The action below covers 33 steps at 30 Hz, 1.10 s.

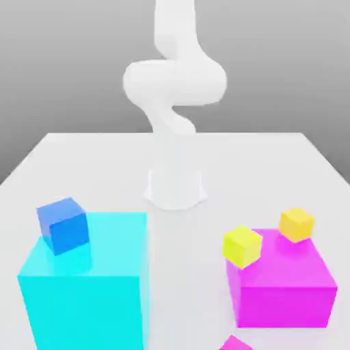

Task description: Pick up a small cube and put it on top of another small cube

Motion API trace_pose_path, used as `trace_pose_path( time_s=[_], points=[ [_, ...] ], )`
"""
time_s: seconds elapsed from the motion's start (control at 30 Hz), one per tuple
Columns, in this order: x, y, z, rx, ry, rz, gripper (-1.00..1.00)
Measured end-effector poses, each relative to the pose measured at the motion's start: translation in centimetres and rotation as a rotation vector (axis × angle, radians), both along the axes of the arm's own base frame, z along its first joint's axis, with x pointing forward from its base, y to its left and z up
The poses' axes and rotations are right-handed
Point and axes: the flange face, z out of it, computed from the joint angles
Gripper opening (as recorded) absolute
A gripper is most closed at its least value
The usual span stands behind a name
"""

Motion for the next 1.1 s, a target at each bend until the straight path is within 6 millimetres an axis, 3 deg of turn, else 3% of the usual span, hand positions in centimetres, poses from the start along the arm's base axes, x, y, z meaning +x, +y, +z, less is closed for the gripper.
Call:
trace_pose_path(
  time_s=[0.27,0.53,0.8,1.1],
  points=[
    [9.1,2.0,-11.3,-0.011,0.195,-0.193,0.00],
    [14.7,3.1,-24.2,0.021,0.363,-0.347,0.00],
    [16.7,4.8,-36.9,0.109,0.516,-0.475,0.00],
    [15.9,8.1,-48.6,0.279,0.674,-0.606,0.00]
  ],
)
